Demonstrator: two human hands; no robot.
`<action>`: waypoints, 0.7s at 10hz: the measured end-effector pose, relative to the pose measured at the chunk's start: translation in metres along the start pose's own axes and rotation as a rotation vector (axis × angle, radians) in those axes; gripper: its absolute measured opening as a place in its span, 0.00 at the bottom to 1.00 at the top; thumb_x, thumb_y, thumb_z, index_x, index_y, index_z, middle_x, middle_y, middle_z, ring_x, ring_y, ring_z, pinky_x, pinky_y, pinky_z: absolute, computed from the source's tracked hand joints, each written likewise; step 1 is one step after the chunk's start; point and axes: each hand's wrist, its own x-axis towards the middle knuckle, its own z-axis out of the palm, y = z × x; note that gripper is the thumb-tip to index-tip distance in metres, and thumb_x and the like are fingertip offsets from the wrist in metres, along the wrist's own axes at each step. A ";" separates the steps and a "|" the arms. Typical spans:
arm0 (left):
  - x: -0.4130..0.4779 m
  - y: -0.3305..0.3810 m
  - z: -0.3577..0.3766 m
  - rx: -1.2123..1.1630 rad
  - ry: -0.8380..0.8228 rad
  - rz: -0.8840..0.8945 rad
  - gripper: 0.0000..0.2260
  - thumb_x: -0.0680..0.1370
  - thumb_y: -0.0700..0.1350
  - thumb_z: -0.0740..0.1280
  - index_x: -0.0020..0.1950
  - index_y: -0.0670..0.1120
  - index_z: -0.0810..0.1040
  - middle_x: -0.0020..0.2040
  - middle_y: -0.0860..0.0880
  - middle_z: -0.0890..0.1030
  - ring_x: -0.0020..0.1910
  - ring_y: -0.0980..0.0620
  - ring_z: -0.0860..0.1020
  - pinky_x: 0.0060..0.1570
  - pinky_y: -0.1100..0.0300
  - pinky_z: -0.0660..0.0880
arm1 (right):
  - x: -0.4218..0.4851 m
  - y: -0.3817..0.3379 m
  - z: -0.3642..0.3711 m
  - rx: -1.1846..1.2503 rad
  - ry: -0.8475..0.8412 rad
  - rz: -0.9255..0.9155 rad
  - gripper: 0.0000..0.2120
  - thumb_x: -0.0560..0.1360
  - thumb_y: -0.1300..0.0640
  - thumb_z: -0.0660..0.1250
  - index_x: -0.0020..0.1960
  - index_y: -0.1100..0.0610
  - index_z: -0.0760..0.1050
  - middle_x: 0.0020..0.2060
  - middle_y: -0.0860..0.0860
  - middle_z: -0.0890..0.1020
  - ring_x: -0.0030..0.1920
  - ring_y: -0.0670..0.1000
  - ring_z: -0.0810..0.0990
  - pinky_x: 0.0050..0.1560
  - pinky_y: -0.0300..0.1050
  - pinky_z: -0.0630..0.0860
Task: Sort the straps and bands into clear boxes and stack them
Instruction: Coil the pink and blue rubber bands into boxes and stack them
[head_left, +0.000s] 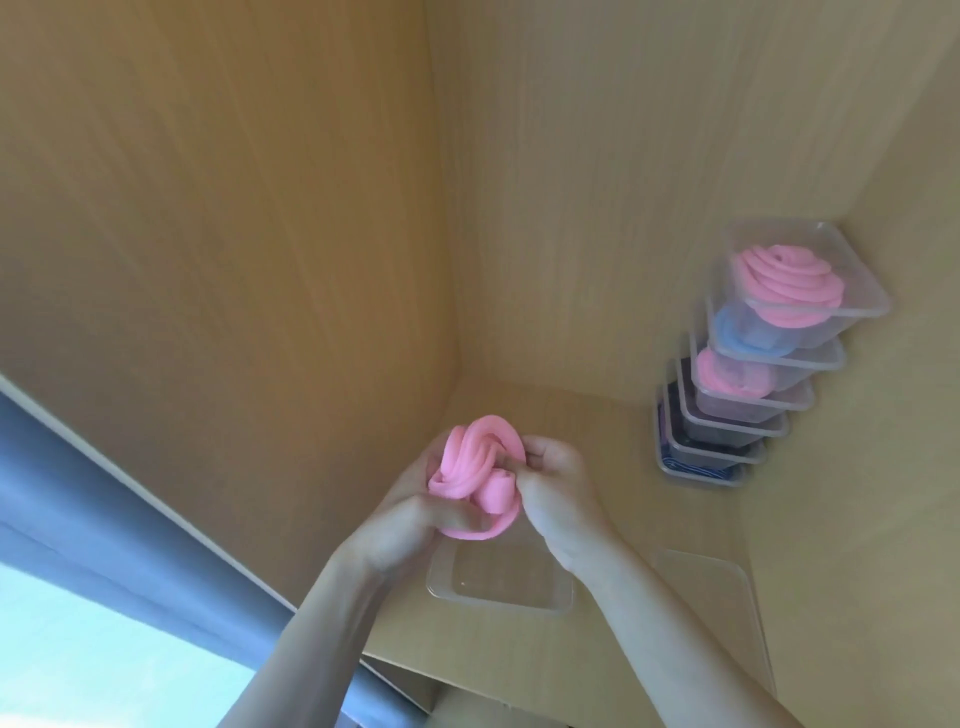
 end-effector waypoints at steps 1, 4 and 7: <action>0.003 0.003 0.005 0.069 -0.005 0.075 0.35 0.64 0.46 0.78 0.71 0.48 0.73 0.65 0.43 0.80 0.65 0.44 0.79 0.65 0.45 0.74 | 0.004 -0.002 -0.005 -0.014 0.044 0.004 0.05 0.78 0.66 0.69 0.52 0.65 0.82 0.48 0.63 0.86 0.50 0.59 0.85 0.56 0.59 0.80; 0.006 0.003 0.012 -0.016 0.083 0.062 0.34 0.64 0.41 0.80 0.68 0.42 0.73 0.60 0.41 0.83 0.58 0.45 0.83 0.54 0.58 0.78 | 0.000 -0.011 -0.031 -0.021 -0.014 -0.094 0.08 0.77 0.61 0.72 0.55 0.60 0.82 0.50 0.54 0.87 0.54 0.57 0.85 0.58 0.53 0.80; 0.005 -0.007 0.013 -0.156 0.198 0.009 0.47 0.53 0.50 0.88 0.68 0.41 0.74 0.59 0.39 0.83 0.58 0.41 0.83 0.57 0.51 0.78 | -0.003 -0.004 -0.025 -0.146 0.090 -0.218 0.04 0.80 0.62 0.68 0.51 0.61 0.81 0.47 0.58 0.85 0.50 0.62 0.83 0.55 0.62 0.80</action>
